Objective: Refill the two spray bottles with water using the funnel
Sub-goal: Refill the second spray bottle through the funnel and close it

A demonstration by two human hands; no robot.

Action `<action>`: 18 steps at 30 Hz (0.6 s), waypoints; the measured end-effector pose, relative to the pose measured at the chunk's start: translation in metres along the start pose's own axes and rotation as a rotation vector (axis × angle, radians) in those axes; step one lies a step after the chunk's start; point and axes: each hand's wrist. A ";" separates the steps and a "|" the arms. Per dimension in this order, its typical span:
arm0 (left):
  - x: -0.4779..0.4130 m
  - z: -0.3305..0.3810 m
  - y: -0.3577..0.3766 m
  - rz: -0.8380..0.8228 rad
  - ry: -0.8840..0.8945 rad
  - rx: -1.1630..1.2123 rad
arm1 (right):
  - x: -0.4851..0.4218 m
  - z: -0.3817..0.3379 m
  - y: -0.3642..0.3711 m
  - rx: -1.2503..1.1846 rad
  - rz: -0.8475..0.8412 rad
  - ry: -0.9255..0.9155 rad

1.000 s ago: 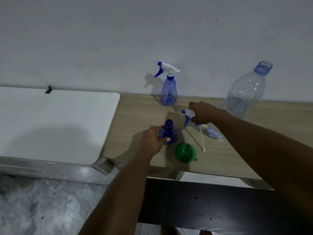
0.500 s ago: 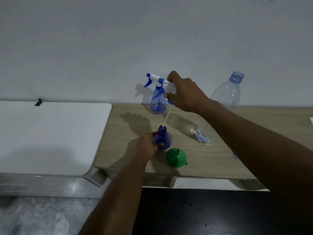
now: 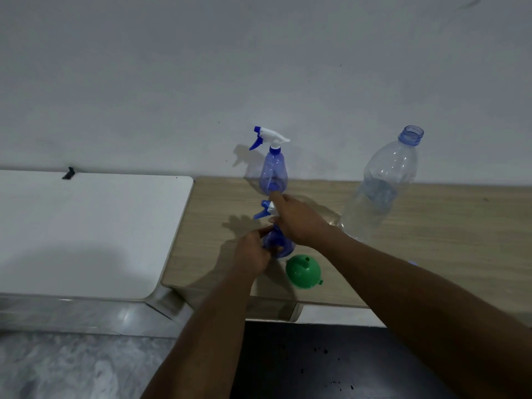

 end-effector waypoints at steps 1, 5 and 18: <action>0.000 -0.001 0.000 -0.002 -0.002 -0.001 | 0.000 0.001 0.003 -0.013 -0.010 0.004; -0.003 -0.006 0.002 -0.008 0.010 -0.006 | -0.005 0.004 0.000 -0.060 -0.080 0.012; -0.004 -0.011 0.004 0.005 0.014 -0.053 | -0.005 0.009 0.015 -0.085 0.033 0.002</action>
Point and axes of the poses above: each hand's wrist, its own x-axis away from the middle knuckle, its own y-axis out of the palm, z = x × y, and after that the axes turned 9 degrees about z, right-handed
